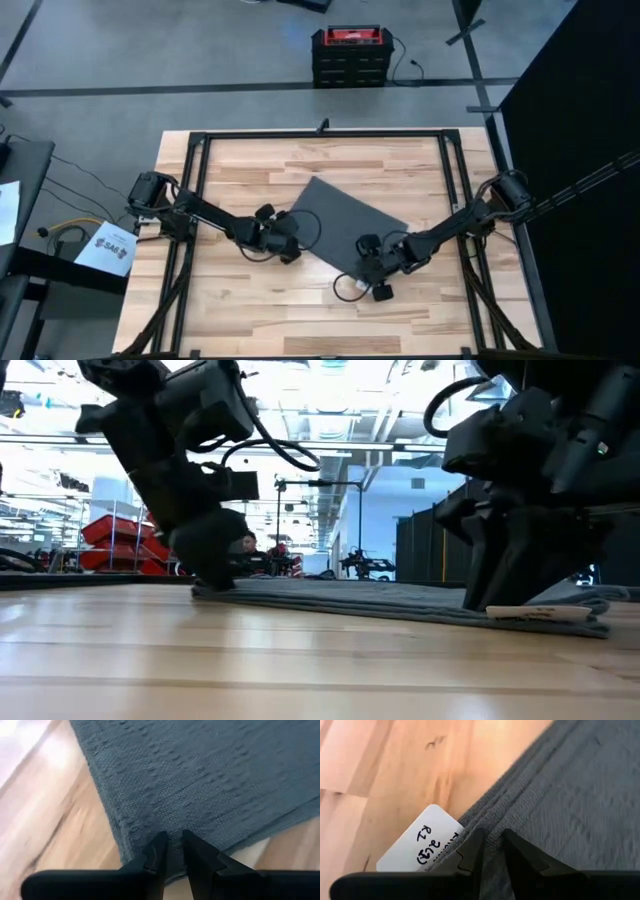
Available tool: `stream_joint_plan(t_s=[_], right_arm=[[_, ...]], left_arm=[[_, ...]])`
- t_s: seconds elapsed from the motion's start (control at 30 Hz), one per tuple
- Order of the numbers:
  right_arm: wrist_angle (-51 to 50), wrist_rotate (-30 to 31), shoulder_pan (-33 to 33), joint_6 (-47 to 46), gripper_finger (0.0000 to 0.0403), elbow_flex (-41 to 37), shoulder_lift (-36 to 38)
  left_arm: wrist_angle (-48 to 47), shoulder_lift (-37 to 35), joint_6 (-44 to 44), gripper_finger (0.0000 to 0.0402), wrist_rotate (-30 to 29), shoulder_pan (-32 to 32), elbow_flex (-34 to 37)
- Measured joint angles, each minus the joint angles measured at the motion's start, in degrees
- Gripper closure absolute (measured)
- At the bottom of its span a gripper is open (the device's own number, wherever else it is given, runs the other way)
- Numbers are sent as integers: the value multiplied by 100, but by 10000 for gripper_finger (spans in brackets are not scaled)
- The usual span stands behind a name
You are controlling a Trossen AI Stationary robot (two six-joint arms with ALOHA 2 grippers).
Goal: Roll towel
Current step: Fold the gray towel
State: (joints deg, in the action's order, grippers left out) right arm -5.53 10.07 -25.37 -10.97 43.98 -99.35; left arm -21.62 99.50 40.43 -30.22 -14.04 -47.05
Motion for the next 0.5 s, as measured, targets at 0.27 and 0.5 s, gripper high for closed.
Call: stream_joint_plan(t_s=[0.27, 0.5], right_arm=[[-135, -53, 79, 30, 336, -120, 177], [-532, 497, -203, 77, 337, -292, 1420]], left_arm=[[12, -285, 113, 355, 312, -246, 9], [48, -1319, -217, 355, 91, -369, 4]])
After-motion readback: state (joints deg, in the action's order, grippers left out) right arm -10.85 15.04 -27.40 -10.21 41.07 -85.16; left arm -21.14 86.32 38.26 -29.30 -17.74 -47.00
